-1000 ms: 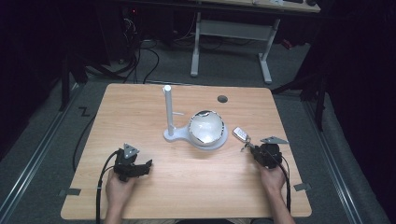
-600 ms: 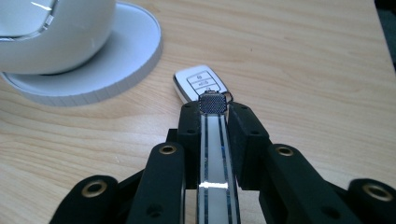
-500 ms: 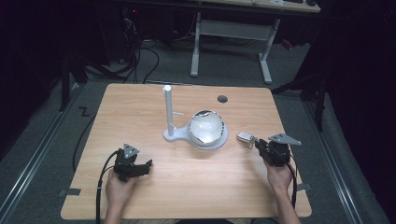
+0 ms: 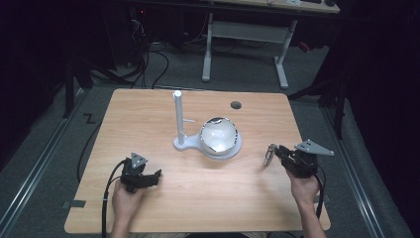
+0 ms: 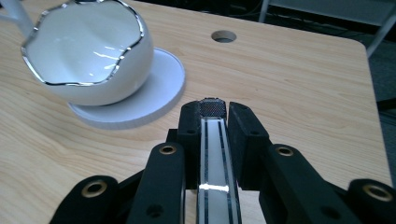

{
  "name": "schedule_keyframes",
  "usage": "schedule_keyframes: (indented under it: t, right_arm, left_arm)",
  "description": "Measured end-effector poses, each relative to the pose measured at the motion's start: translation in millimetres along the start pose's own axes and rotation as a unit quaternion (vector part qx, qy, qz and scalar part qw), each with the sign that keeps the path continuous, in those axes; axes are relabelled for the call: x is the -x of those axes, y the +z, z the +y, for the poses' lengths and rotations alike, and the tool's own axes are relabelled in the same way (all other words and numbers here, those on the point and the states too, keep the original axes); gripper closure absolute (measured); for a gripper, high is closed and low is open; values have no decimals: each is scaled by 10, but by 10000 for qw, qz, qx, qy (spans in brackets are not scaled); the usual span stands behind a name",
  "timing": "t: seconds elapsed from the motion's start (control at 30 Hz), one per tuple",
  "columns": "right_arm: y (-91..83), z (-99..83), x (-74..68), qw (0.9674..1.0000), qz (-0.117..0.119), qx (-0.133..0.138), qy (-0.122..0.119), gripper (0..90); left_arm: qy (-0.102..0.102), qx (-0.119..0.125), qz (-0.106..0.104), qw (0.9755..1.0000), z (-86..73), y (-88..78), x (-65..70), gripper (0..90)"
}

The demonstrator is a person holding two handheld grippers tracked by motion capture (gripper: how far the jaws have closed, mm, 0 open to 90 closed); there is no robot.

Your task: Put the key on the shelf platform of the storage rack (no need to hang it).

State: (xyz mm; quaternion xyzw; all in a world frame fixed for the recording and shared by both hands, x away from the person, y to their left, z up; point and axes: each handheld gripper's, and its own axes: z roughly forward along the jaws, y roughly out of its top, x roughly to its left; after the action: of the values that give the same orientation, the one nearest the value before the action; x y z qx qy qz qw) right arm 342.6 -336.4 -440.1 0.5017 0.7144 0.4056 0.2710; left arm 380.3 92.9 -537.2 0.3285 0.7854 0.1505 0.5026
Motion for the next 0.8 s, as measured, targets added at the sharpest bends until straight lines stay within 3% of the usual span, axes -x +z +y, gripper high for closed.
schedule_keyframes:
  t: [0.13,0.5,0.8]
  right_arm:
    - [-58,18,-34,9997,221,68,3,763]
    - [-110,107,-267,9973,664,111,-293,763]
    - [-102,243,-458,9923,1133,216,-442,763]
  left_arm:
    - [5,2,-3,10000,0,0,-1,204]
    - [-7,1,1,10000,0,0,1,204]
    - [12,-2,-6,10000,0,0,-2,204]
